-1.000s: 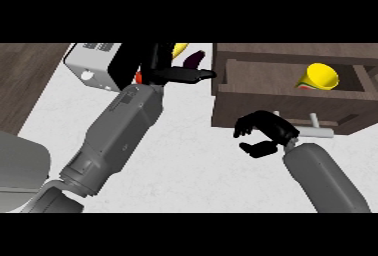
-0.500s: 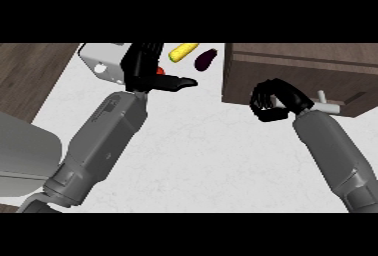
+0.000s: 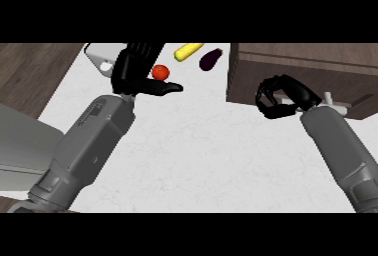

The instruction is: Pick up the cup, place it into the drawer and close the drawer

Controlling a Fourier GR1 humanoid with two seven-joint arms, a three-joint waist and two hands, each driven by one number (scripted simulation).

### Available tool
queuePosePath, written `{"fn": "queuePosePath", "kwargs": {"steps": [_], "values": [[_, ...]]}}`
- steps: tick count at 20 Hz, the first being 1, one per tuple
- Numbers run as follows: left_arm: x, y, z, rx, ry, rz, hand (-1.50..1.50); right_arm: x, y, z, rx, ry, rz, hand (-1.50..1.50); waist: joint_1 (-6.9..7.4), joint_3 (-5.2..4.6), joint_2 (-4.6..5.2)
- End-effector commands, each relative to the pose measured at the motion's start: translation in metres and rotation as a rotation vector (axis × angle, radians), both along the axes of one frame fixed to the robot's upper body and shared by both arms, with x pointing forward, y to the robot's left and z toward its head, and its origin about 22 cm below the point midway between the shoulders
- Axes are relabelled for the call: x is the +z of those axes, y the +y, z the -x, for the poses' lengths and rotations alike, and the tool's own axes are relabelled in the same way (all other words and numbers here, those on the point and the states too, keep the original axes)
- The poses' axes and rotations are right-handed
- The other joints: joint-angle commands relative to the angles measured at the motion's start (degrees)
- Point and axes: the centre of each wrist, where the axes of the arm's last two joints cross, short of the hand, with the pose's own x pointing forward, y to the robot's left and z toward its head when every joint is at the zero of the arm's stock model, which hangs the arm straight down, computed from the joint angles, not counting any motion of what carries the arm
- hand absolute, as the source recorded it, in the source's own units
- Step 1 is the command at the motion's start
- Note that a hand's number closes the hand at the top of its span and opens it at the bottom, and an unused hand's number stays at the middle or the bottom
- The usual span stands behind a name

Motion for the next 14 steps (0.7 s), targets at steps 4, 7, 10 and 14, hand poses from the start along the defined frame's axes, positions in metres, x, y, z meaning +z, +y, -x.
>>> {"fn": "queuePosePath", "kwargs": {"steps": [4,7,10,14], "values": [[-0.005,0.003,0.005,-0.029,-0.001,0.012,-1.5,0.088,-0.035,-0.031,-0.178,-0.17,0.014,1.5,2.53,-0.53,0.94],[-0.004,0.011,0.006,-0.045,-0.007,0.007,-1.5,0.092,-0.044,-0.029,-0.165,-0.163,-0.003,1.5,3.76,-0.54,1.09],[-0.006,0.005,0.007,-0.059,0.009,0.018,-1.5,0.102,-0.044,-0.03,-0.153,-0.175,-0.038,1.5,3.4,-0.57,1.0],[-0.007,0.014,0.008,-0.058,0.002,0.024,-1.5,0.093,-0.052,-0.025,-0.156,-0.149,-0.033,1.5,4.08,-0.55,1.2]]}}
